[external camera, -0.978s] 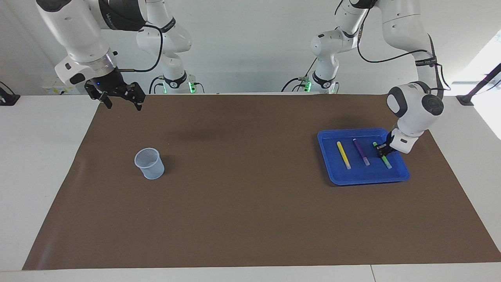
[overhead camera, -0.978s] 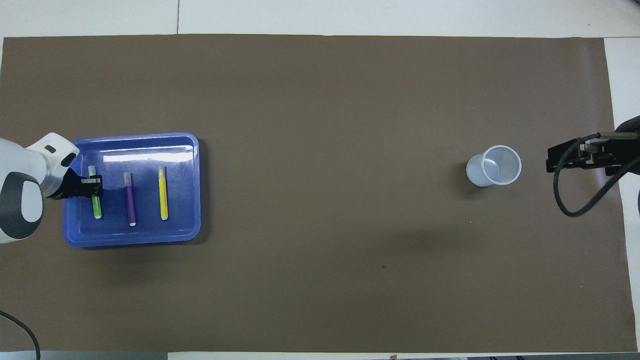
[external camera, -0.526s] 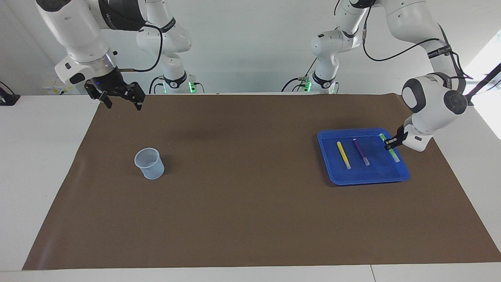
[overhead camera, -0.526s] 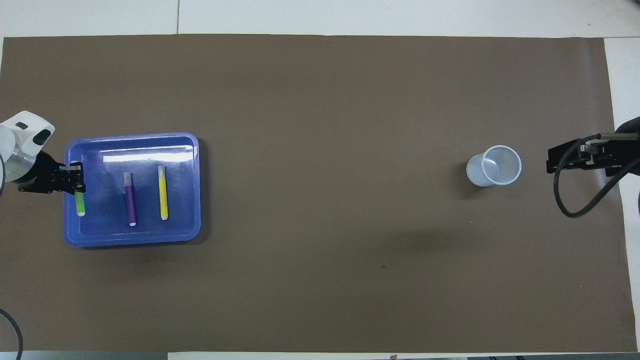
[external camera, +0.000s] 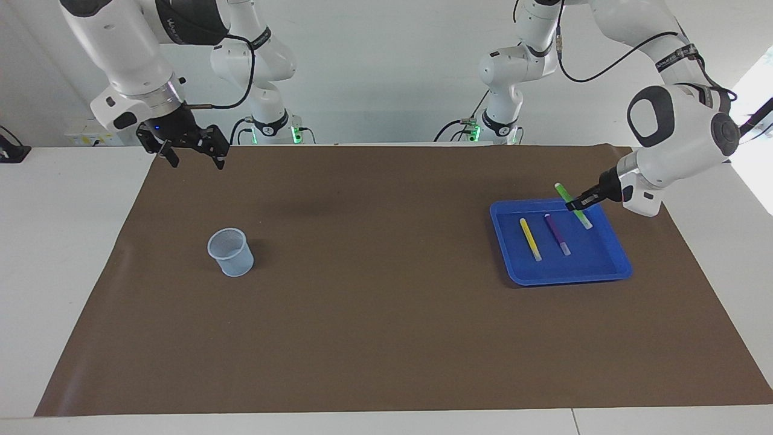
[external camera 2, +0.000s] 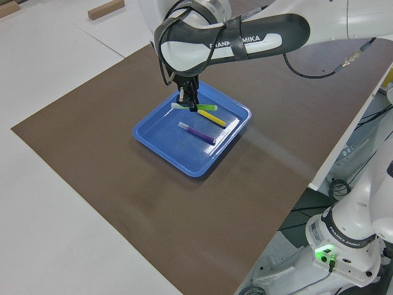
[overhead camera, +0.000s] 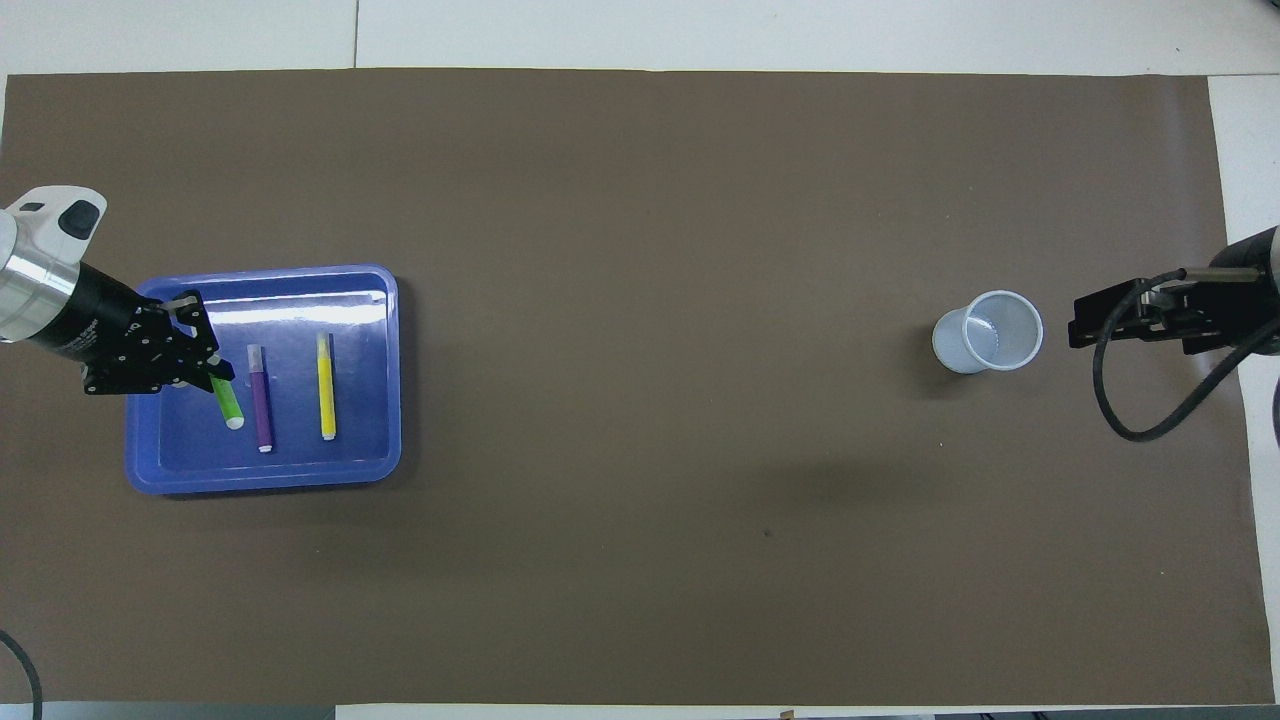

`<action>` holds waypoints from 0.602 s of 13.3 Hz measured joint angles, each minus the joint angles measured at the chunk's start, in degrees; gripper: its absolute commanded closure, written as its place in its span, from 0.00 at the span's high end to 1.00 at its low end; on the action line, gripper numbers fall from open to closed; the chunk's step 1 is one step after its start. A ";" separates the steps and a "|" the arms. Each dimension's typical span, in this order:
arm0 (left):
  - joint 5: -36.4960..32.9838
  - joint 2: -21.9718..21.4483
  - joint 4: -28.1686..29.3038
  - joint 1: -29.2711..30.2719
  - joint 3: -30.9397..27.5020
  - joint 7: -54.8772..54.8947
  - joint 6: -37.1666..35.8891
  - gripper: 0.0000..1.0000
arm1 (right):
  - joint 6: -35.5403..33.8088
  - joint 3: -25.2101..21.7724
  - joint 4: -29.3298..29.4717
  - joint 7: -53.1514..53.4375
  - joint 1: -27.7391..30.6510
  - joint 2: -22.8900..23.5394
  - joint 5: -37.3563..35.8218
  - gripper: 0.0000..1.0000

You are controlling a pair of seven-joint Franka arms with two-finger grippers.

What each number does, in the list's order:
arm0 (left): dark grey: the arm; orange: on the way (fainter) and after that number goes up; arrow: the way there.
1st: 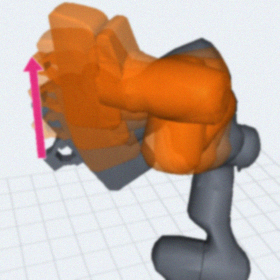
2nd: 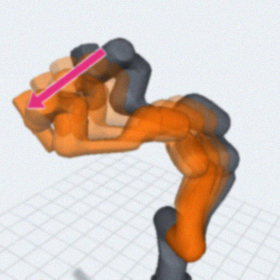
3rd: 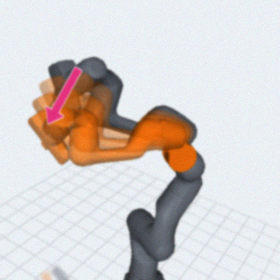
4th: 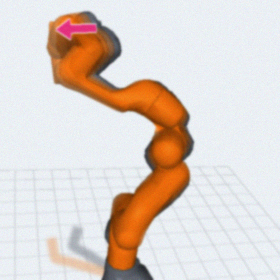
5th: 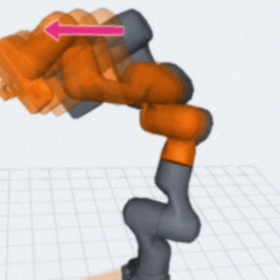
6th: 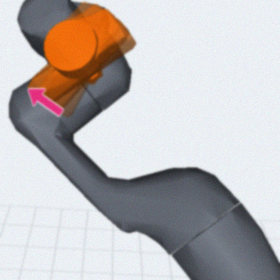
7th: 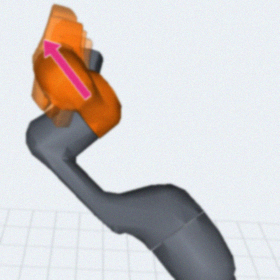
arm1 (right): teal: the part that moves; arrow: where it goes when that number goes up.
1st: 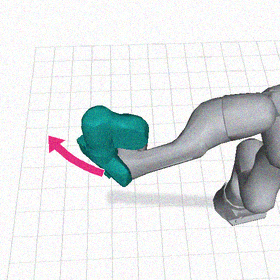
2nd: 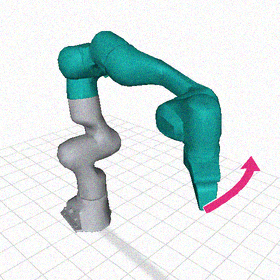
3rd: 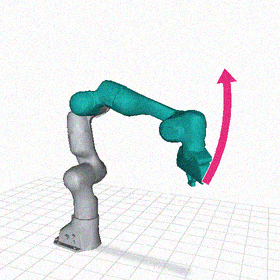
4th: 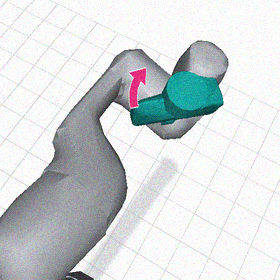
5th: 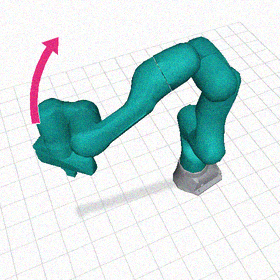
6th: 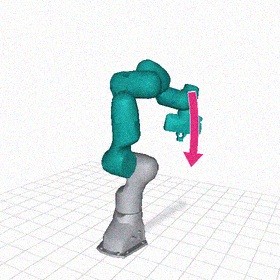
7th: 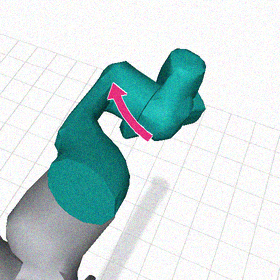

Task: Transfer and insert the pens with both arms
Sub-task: 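Lift the green pen with the left gripper while the right gripper approaches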

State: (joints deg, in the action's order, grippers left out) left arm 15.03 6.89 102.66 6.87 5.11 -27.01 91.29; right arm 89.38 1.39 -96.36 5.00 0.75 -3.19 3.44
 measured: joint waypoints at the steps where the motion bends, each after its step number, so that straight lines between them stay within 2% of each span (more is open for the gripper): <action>1: 3.54 -0.74 -0.56 -0.99 0.47 -5.06 -1.06 0.00 | 0.64 0.05 0.00 0.00 -0.09 -0.01 2.62 1.00; 4: 12.80 -3.43 -0.71 -2.10 4.19 -20.18 -2.03 0.00 | 5.71 0.13 -0.13 1.69 -2.17 0.01 8.01 1.00; 8: 22.70 -5.14 -0.66 -5.04 9.41 -34.19 0.34 0.00 | 9.70 0.36 -0.31 11.79 -9.20 0.02 15.04 1.00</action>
State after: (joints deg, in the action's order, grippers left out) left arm 37.73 1.76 102.00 1.83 14.52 -61.20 91.63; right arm 99.08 1.76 -96.67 16.79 -8.45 -3.17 18.49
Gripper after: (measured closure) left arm 0.833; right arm 0.000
